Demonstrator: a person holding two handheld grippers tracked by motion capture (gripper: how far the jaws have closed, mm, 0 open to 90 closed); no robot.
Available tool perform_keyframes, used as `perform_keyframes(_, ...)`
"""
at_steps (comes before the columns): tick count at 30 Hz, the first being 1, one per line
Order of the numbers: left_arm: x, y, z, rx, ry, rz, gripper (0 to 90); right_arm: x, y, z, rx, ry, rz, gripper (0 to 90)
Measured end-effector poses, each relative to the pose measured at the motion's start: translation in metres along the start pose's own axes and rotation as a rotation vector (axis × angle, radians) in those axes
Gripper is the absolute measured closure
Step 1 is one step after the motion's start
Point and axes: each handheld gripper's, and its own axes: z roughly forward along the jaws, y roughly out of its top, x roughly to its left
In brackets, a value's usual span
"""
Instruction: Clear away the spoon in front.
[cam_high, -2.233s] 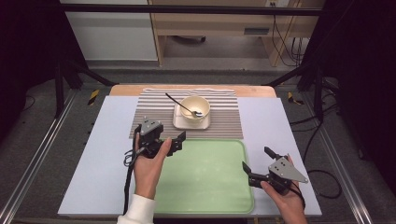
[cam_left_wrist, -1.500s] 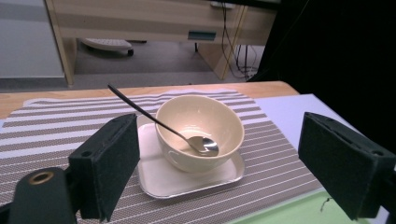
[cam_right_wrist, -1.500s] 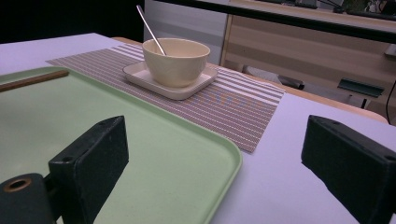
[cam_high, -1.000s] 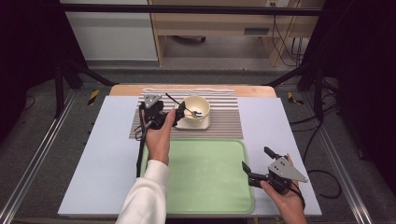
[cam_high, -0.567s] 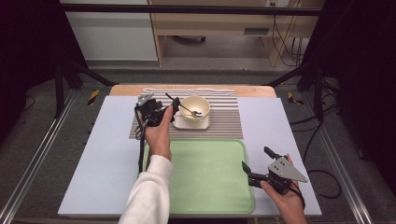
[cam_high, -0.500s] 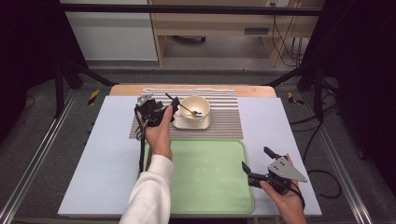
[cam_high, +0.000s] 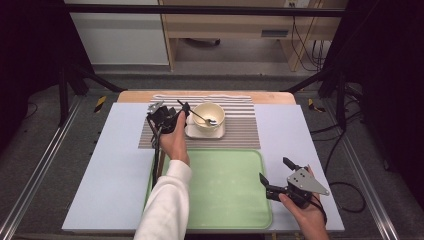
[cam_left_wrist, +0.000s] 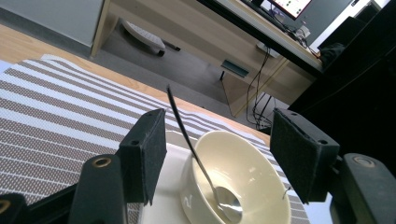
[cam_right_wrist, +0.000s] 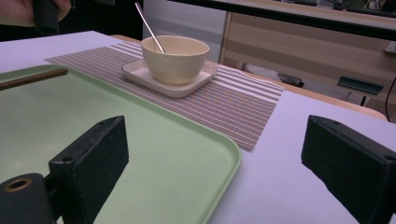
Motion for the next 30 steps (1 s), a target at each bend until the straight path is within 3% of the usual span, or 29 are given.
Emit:
perform_keyframes(12, 0.009, -0.015, 0.028, -0.050, 0.001, -0.024, 47.9, -0.003, -0.002, 0.002, 0.015, -0.011, -0.005, 7.5)
perform_keyframes(17, 0.012, -0.014, 0.035, -0.074, 0.000, -0.040, 52.4, -0.002, -0.002, 0.001, 0.021, -0.011, -0.005, 7.5)
perform_keyframes(30, 0.020, -0.018, 0.048, -0.069, 0.006, -0.061, 57.6, -0.001, -0.003, 0.002, 0.024, -0.004, -0.018, 7.5)
